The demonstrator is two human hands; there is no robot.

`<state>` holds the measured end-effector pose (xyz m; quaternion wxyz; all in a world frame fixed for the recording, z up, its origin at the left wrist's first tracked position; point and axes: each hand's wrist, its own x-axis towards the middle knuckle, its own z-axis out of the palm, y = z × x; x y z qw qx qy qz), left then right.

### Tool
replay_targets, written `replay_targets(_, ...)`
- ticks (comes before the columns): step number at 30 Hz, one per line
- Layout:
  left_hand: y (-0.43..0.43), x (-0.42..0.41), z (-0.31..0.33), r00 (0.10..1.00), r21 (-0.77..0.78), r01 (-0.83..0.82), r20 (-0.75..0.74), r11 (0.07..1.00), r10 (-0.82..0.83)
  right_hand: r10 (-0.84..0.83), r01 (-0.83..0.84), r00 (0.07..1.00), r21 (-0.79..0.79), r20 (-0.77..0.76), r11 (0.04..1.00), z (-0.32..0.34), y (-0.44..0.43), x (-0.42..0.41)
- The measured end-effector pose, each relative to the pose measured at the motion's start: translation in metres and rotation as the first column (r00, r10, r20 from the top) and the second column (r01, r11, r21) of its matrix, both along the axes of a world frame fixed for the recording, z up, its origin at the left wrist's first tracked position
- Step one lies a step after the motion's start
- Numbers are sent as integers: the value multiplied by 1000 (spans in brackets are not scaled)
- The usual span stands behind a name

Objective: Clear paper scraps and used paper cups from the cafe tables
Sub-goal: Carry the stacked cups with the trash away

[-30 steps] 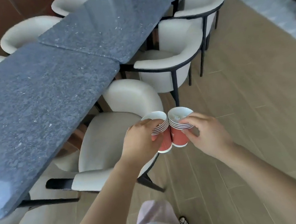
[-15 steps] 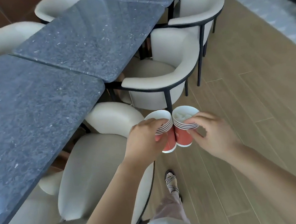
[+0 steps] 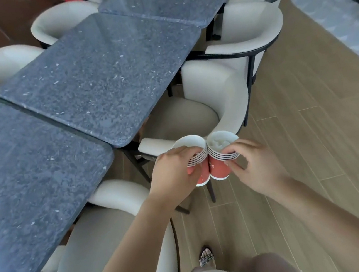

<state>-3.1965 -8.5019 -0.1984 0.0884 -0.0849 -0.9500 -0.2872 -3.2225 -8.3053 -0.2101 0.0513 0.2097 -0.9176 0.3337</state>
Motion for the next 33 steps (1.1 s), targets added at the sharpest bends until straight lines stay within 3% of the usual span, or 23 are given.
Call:
replay_targets(8,52,-116,-8,999,-3,-19,41,1000,20,29,-28,1000,-70,10,997,-11,53,-119)
replay_targets(21,264,-374,1,999,-8,-47,19,999,47,-11,10,1000,-46,-25,999,-8,255,-377)
replay_targets(33,378,-578,-11,999,-20,17,41,1000,-17,-72,74,996,-55,46,996,-20,370,-567)
